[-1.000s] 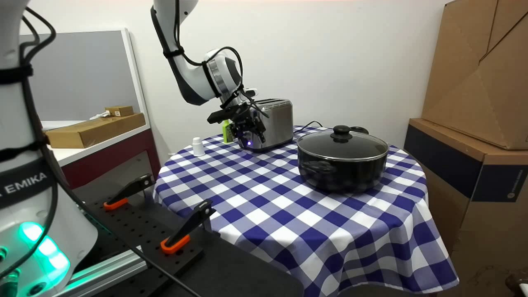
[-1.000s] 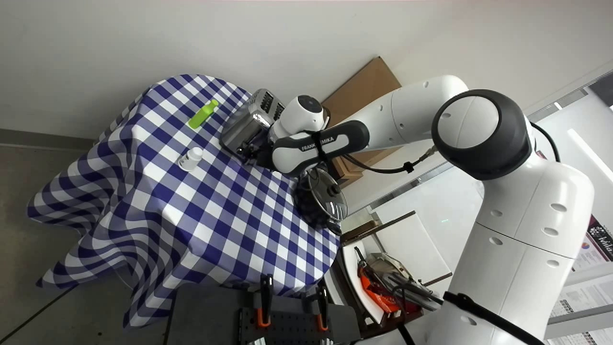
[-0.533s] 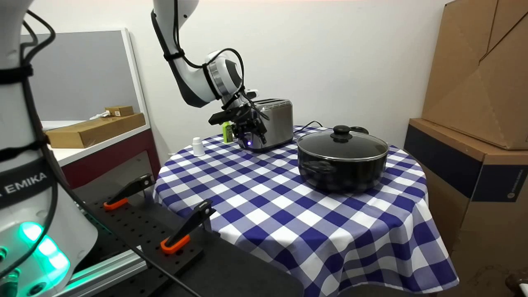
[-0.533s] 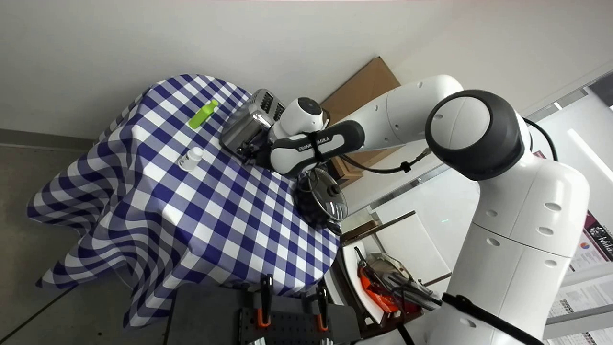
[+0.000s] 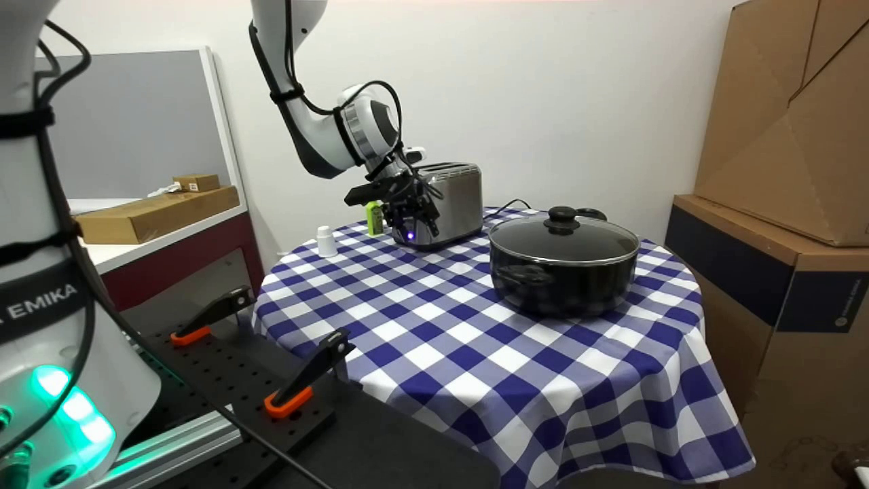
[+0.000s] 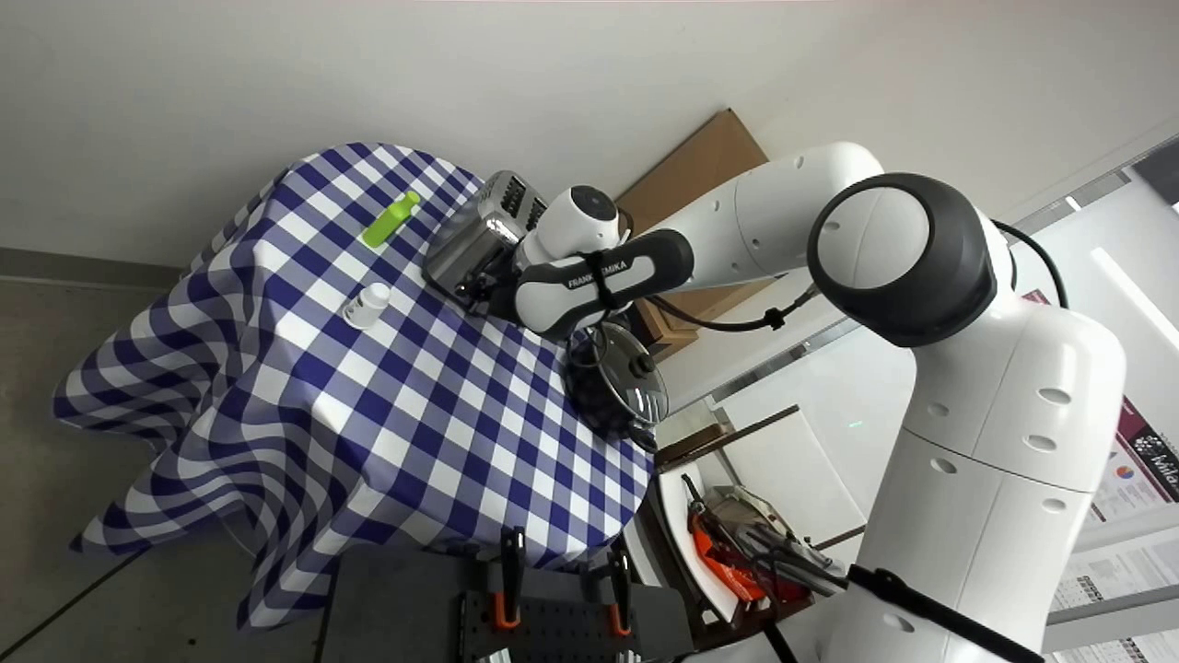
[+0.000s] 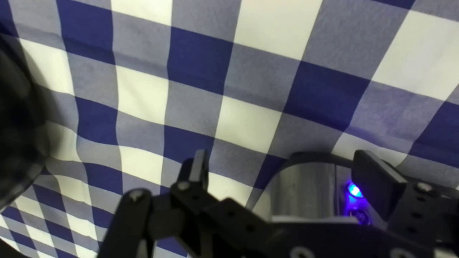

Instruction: Press the button to push up the toaster lever

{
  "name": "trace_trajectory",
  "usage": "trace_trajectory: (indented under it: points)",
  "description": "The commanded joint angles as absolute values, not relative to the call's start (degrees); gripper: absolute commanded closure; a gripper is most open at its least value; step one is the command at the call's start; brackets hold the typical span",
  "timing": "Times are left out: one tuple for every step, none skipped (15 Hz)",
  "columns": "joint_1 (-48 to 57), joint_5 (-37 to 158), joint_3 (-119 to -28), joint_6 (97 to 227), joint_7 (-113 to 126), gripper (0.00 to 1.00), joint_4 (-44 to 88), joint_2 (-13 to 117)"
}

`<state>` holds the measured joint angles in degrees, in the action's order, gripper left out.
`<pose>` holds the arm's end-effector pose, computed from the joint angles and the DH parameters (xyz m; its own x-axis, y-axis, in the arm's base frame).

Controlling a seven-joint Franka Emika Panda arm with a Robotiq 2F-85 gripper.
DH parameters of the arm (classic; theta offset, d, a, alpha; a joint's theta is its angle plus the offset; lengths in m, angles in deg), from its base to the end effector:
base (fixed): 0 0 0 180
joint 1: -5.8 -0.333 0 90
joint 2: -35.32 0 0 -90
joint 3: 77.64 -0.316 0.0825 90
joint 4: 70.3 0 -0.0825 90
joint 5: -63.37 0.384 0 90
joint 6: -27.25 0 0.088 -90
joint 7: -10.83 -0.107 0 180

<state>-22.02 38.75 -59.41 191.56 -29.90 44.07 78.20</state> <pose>0.5898 0.1230 0.1045 0.9673 -0.0027 0.2537 -0.0702 -0.9638 0.2572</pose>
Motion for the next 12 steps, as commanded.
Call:
trace_trajectory:
  points:
    - [-23.48,40.79,-57.78,193.83,-29.69,0.00,43.23,79.22]
    - [-23.48,40.92,-57.65,194.07,-29.76,0.00,43.26,79.32]
    - [-23.60,40.98,-57.35,194.43,-29.92,0.00,43.31,79.46]
    - [-23.94,40.96,-56.80,195.02,-30.23,0.00,43.50,79.54]
    - [-24.22,41.05,-56.36,195.70,-30.30,0.00,43.67,79.63]
    - [-24.62,41.19,-55.82,196.52,-30.31,0.00,43.89,79.70]
    - [-25.21,41.36,-55.15,197.39,-30.37,0.00,44.16,79.77]
    - [-25.73,41.56,-54.56,198.41,-30.21,0.00,44.57,79.69]
    - [-26.61,41.70,-53.59,199.57,-30.40,0.00,45.03,79.64]
    - [-27.14,42.10,-53.03,200.58,-30.18,0.00,45.55,79.46]
    - [-27.96,42.53,-52.10,201.93,-30.11,0.00,46.25,79.32]
    - [-28.49,43.42,-51.57,203.25,-29.64,0.00,46.88,79.18]
